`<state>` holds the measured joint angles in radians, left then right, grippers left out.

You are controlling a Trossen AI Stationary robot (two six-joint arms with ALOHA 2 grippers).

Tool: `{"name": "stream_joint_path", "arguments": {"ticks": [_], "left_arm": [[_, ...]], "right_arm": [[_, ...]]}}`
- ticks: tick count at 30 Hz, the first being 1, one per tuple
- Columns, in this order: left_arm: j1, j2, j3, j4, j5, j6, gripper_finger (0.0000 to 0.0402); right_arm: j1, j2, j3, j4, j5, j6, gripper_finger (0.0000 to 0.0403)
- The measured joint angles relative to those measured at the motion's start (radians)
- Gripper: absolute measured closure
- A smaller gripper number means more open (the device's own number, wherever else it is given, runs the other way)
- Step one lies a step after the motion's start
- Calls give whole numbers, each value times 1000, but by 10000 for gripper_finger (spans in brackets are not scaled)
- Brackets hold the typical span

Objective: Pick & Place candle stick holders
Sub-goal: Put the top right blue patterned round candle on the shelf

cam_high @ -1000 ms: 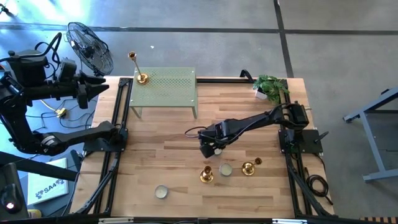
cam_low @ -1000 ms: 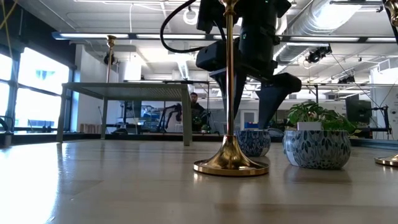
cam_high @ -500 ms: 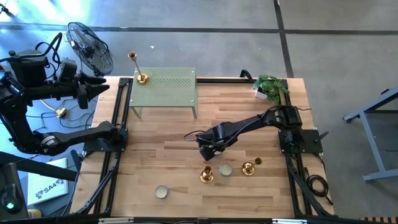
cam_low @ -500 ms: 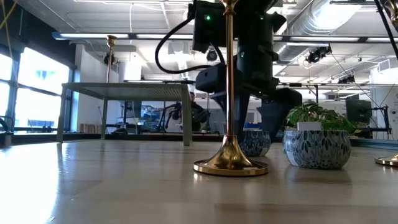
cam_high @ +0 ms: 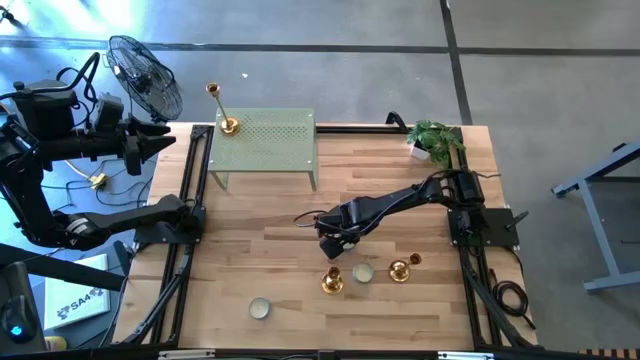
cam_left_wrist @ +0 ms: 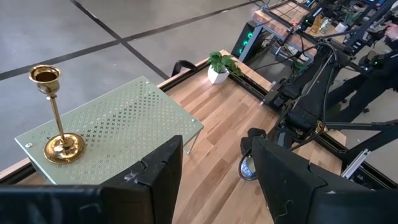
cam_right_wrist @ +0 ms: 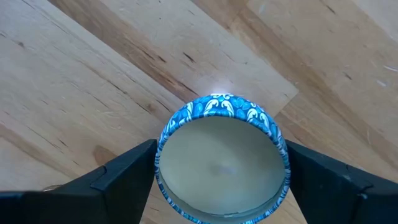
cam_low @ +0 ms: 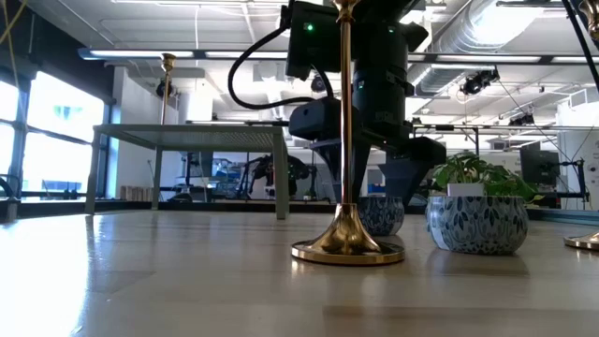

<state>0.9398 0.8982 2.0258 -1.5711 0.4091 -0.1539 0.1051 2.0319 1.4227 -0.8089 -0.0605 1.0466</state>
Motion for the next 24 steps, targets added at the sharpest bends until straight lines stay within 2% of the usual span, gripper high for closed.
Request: {"name": "stream_joint_path", "arguments": {"ticks": [5, 9, 14, 19, 24], "left_arm": [[0, 0, 0, 0, 0, 0, 211], [0, 0, 0, 0, 0, 0, 211], [0, 0, 0, 0, 0, 0, 211], [0, 0, 0, 0, 0, 0, 211], [0, 0, 0, 0, 0, 0, 211]], "right_arm": [[0, 0, 0, 8, 6, -3, 75], [9, 0, 0, 103, 3, -81, 76], [15, 0, 0, 161, -3, -80, 75], [13, 0, 0, 153, -70, -80, 75], [14, 0, 0, 136, -71, -77, 75]]}}
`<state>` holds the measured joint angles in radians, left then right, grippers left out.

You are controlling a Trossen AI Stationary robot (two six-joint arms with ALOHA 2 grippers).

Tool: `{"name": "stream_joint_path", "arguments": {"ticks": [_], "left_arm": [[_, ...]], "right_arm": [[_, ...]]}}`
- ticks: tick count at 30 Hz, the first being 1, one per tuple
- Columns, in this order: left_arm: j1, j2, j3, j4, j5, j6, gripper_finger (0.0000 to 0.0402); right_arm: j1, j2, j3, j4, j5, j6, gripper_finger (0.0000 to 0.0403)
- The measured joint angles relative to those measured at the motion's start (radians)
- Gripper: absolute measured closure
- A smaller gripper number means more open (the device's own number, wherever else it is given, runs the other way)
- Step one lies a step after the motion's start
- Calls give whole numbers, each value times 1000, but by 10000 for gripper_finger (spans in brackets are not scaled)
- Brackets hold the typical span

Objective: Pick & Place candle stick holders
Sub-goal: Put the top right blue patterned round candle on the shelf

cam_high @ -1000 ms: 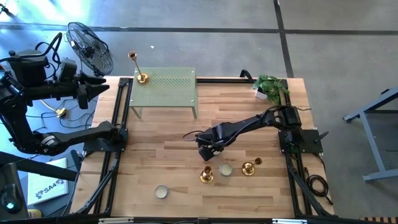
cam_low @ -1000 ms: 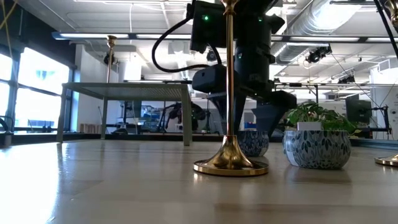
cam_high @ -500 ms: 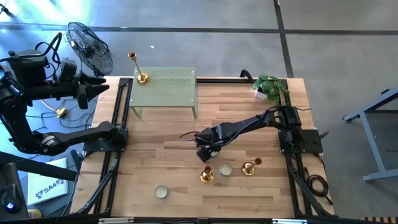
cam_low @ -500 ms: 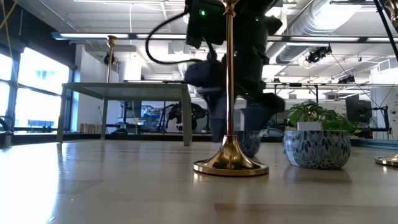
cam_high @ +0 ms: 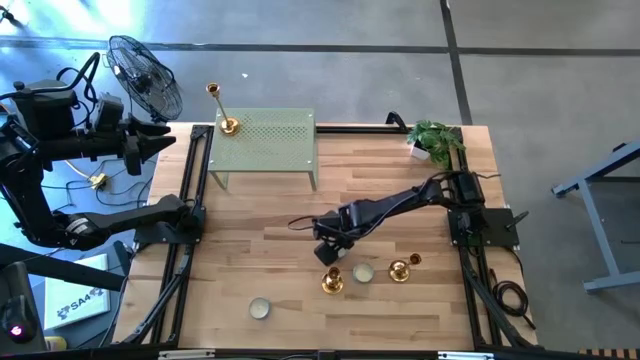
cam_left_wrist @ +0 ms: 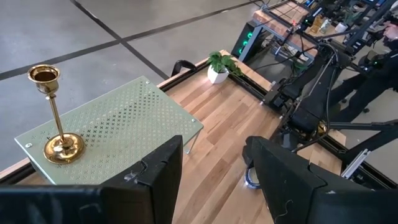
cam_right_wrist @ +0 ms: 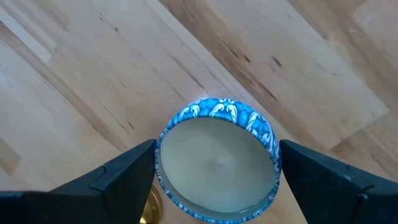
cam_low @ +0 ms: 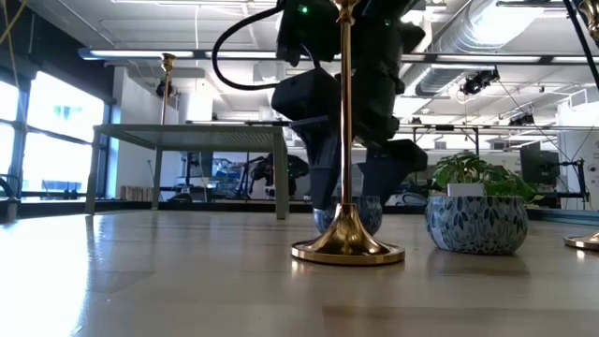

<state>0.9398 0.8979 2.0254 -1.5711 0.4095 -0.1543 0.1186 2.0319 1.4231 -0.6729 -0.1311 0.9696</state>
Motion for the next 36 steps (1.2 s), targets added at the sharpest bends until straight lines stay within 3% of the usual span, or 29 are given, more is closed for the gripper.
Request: {"name": "stream_joint_path", "arguments": {"ticks": [27, 36], "left_arm": [[0, -25, 0, 0, 0, 0, 211], [0, -25, 0, 0, -1, 0, 211]], "right_arm": [[0, 0, 0, 14, 10, -7, 75], [-1, 0, 0, 16, -38, 80, 75]]}}
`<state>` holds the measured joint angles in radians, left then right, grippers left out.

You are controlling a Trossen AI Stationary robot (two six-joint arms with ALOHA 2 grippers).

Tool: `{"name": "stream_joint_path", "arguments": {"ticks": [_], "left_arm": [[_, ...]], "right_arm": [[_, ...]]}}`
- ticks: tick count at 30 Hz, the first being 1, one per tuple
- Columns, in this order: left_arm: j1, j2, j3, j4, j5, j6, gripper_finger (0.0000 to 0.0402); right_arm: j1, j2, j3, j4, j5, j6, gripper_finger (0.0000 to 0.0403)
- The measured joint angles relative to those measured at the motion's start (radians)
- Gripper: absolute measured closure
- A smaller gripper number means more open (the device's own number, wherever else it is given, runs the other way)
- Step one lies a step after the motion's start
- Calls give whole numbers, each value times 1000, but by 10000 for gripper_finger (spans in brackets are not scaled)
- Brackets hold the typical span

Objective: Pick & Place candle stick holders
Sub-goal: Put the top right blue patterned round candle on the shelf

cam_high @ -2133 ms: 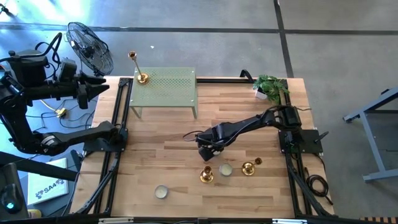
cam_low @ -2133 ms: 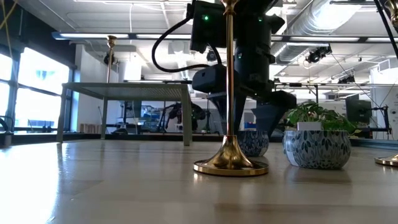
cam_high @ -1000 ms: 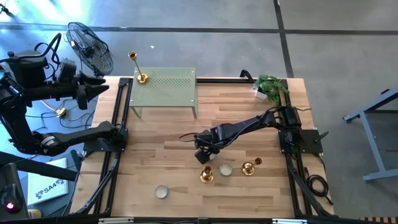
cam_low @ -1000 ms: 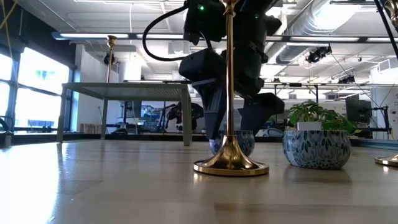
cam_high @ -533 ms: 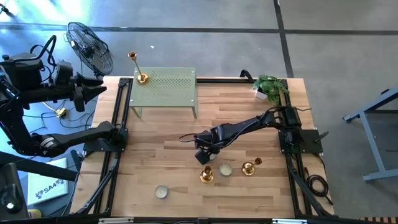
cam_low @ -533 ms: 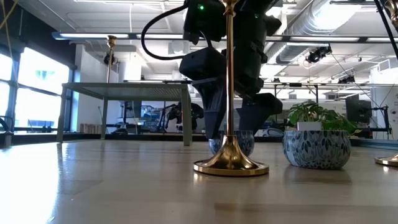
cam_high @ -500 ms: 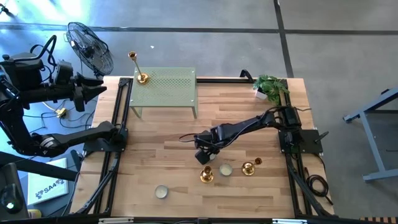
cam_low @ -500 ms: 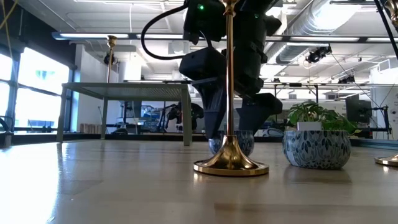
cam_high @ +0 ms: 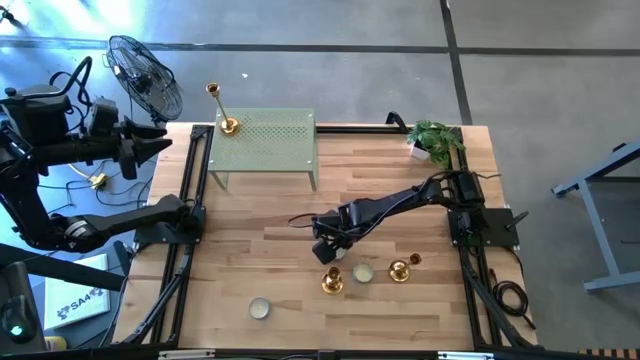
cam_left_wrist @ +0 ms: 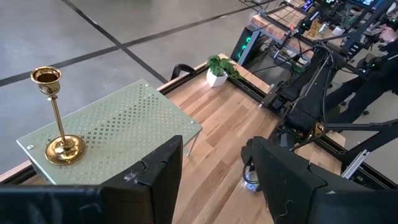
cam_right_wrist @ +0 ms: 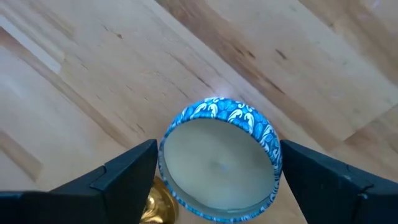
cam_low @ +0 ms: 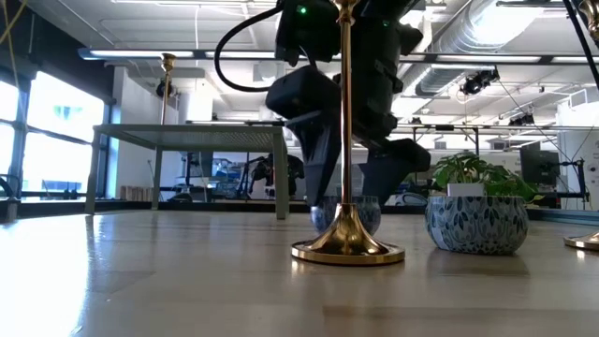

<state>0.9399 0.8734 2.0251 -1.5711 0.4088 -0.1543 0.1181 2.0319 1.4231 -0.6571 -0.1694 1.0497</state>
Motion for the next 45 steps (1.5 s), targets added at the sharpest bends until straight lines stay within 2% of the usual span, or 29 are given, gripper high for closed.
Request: {"name": "stream_joint_path", "arguments": {"ticks": [10, 25, 36, 45], "left_arm": [[0, 0, 0, 0, 0, 0, 211], [0, 0, 1, 0, -4, 0, 211], [0, 0, 1, 0, -3, 0, 211], [0, 0, 1, 0, 1, 0, 211]], "right_arm": [[0, 0, 0, -23, -20, 8, 75], [0, 0, 0, -125, 46, 44, 75], [-1, 41, 5, -153, 38, 57, 77], [-1, 43, 3, -155, 47, 54, 116]]}}
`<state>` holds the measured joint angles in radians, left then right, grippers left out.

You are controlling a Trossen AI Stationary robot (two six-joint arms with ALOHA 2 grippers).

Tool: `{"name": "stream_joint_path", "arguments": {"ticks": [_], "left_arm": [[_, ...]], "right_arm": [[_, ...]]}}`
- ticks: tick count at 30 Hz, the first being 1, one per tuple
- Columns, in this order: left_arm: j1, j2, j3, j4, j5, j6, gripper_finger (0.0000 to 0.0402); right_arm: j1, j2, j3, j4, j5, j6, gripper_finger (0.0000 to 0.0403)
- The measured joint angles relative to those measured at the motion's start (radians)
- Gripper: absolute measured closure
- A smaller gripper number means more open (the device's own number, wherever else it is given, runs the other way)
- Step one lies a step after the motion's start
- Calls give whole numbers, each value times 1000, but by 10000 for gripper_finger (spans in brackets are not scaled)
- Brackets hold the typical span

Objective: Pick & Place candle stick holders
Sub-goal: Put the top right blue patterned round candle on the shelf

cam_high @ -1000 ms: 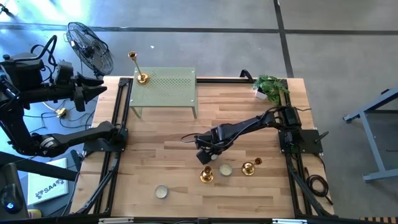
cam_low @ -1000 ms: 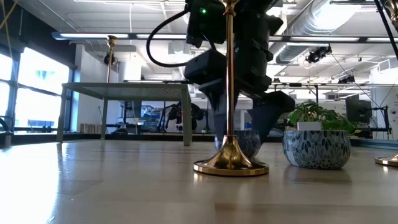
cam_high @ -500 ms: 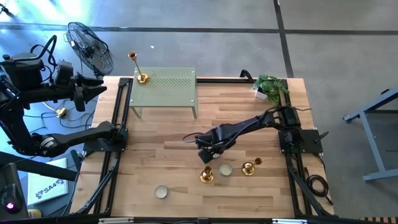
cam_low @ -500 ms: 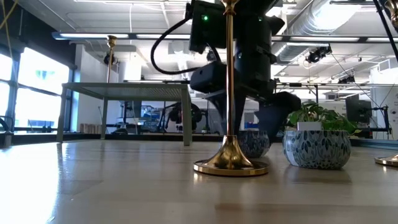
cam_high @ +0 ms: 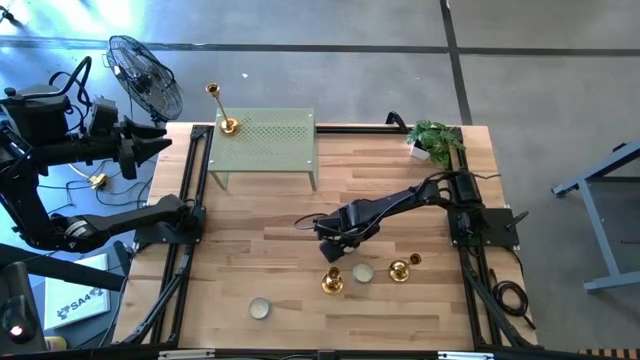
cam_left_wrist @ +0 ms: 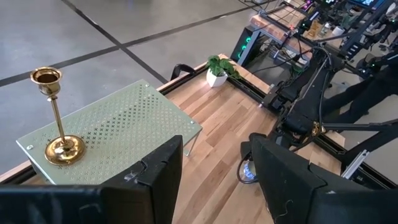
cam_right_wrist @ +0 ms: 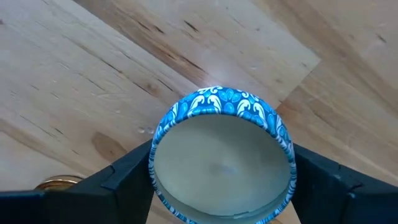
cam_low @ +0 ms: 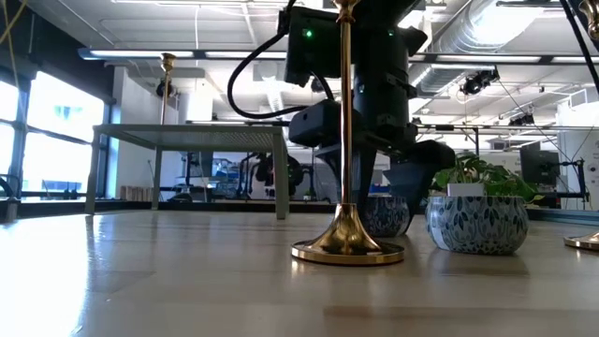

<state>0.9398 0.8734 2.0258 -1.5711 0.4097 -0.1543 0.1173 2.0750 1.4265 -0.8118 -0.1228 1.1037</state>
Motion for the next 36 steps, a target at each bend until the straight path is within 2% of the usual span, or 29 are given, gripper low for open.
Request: {"name": "stream_joint_path", "arguments": {"ticks": [4, 9, 18, 24, 32, 36], "left_arm": [[0, -1, 0, 0, 1, 0, 211], [0, -1, 0, 0, 1, 0, 211], [0, -1, 0, 0, -13, 0, 211], [2, -1, 0, 0, -39, 0, 211], [2, -3, 0, 0, -36, -8, 211], [2, -14, 0, 0, -45, -8, 211]], "right_arm": [[2, 3, 11, -29, 6, -3, 116], [16, 14, 104, -188, 58, -37, 116], [35, 9, 450, -553, 197, -169, 116], [-5, 8, 684, -756, 296, -319, 116], [-140, 5, 907, -758, 316, -582, 116], [-224, -7, 919, -727, 305, -684, 116]]}}
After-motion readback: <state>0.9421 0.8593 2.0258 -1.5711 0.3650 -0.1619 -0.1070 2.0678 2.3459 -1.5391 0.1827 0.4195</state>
